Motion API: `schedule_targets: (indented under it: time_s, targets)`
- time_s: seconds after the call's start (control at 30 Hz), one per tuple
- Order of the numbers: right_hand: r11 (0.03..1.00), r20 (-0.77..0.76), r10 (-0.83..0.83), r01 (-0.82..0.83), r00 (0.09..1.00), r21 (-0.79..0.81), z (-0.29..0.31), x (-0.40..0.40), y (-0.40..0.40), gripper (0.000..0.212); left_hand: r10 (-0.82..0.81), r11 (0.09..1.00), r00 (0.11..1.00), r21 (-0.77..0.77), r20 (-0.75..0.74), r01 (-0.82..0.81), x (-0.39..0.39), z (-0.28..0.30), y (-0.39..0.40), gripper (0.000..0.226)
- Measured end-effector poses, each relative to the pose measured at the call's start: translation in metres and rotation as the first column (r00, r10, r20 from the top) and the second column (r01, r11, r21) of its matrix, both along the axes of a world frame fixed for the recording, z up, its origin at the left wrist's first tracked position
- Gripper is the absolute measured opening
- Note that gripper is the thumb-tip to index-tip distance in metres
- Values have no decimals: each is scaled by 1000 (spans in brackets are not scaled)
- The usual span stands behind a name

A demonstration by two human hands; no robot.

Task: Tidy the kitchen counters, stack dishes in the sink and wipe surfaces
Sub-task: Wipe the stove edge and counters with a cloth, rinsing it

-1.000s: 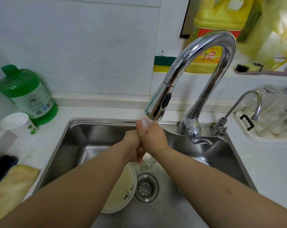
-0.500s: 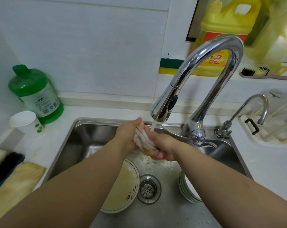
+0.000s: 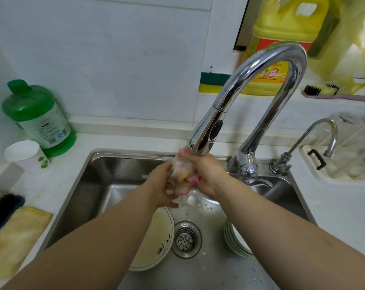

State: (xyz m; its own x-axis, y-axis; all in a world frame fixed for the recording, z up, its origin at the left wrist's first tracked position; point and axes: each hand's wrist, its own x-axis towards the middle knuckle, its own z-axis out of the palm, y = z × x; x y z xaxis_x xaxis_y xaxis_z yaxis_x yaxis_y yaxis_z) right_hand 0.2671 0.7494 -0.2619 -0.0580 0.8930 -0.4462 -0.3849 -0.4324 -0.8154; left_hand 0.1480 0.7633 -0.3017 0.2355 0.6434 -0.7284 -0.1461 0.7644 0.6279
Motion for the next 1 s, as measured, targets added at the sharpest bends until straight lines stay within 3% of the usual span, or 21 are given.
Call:
schedule_targets:
  time_s: [0.07,0.13,0.23,0.37,0.43,0.5,0.57,0.63,0.67,0.77,0.87,0.93,1.0]
  targets:
    - [995,122,62,-71,991,70,5,-11,-12,14,-17,999,998,43,61,15,6,0,0,45]
    - [969,357,16,-103,934,225,5,-21,-23,10,41,994,992,96,119,-53,15,11,-6,46]
    - [842,741,-138,-316,657,437,1,-27,-26,30,144,970,963,160,226,-182,24,21,-13,53]
    - [837,914,-203,-423,351,348,5,-19,-16,45,165,955,959,204,229,-213,40,31,-16,45]
    - [857,953,-148,-446,263,257,6,-14,-11,43,259,946,925,119,279,-301,44,33,-16,42]
    - [898,944,-97,-381,315,219,2,-10,-5,46,228,972,940,-8,256,-234,41,30,-12,38]
    - [947,882,-31,-268,470,176,-1,-12,0,43,173,985,967,-50,189,-166,37,28,-6,39]
    - [985,784,-40,-105,619,133,-8,-11,7,35,102,994,982,12,156,-105,32,26,-2,41]
    - [994,764,-47,-45,643,99,-10,-8,11,31,71,997,987,16,147,-74,30,25,-1,41]
    - [997,792,-70,58,606,43,-24,9,22,23,-106,993,993,52,45,103,19,25,1,40]
    - [998,750,-32,62,661,-12,-36,24,22,14,-289,940,954,164,-84,299,8,28,3,24]
    - [1000,689,-18,22,724,3,-36,29,13,23,-287,920,949,237,-133,312,7,35,1,9]
    - [995,540,102,-94,835,-41,-32,30,2,35,-219,925,965,283,-144,252,7,37,4,19]
